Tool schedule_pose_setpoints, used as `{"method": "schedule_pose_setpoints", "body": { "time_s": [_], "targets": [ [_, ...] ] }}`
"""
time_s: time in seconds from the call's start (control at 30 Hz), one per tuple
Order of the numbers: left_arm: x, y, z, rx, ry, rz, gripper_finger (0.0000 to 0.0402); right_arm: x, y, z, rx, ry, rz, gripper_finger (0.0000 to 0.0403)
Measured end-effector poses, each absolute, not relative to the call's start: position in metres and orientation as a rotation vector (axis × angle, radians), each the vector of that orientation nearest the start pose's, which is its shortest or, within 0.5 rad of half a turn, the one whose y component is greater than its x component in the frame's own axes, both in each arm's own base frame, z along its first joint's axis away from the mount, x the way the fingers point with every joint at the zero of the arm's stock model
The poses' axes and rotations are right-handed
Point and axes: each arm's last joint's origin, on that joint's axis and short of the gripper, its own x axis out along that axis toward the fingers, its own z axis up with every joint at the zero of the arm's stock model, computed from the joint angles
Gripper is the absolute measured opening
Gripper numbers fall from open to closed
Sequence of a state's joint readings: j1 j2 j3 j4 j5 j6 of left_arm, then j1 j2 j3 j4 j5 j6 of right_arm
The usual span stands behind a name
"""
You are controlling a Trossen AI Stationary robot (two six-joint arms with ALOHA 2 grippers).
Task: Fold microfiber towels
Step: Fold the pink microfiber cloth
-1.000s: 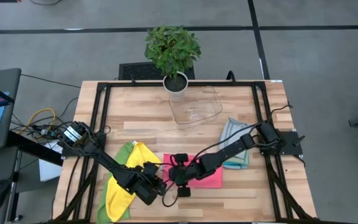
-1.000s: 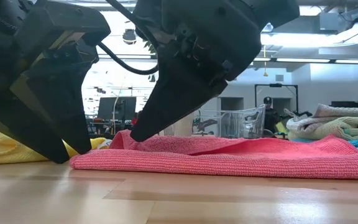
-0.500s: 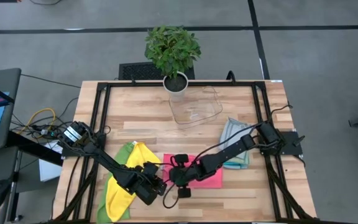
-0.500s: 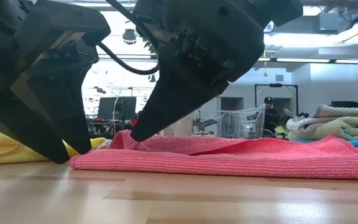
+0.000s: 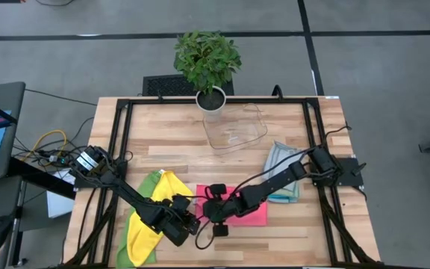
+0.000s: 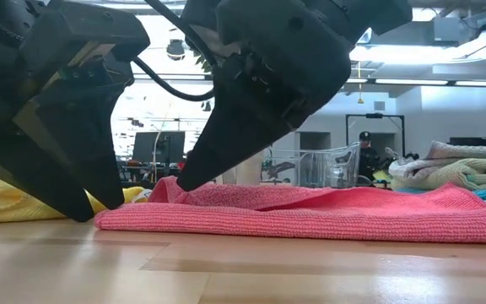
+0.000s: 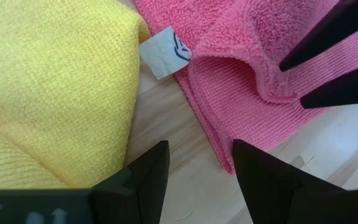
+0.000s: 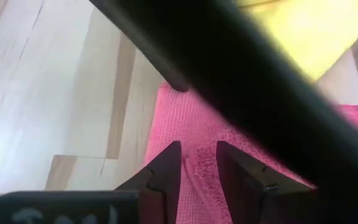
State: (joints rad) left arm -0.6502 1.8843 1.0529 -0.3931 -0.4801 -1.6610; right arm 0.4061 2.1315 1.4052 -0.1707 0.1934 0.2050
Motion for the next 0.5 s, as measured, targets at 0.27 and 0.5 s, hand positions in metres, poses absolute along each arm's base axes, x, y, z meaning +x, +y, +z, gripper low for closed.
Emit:
{"method": "schedule_pose_setpoints", "body": {
  "time_s": [0.27, 0.5],
  "targets": [
    [0.281, -0.197, 0.126, -0.855, 0.822, 0.673, 0.0174, 0.408, 0.172, 0.122, -0.071, 0.906, 0.109, 0.0127],
    [0.281, -0.196, 0.126, -0.854, 0.831, 0.671, 0.0174, 0.408, 0.173, 0.119, -0.061, 0.913, 0.105, 0.0127]
  ]
}}
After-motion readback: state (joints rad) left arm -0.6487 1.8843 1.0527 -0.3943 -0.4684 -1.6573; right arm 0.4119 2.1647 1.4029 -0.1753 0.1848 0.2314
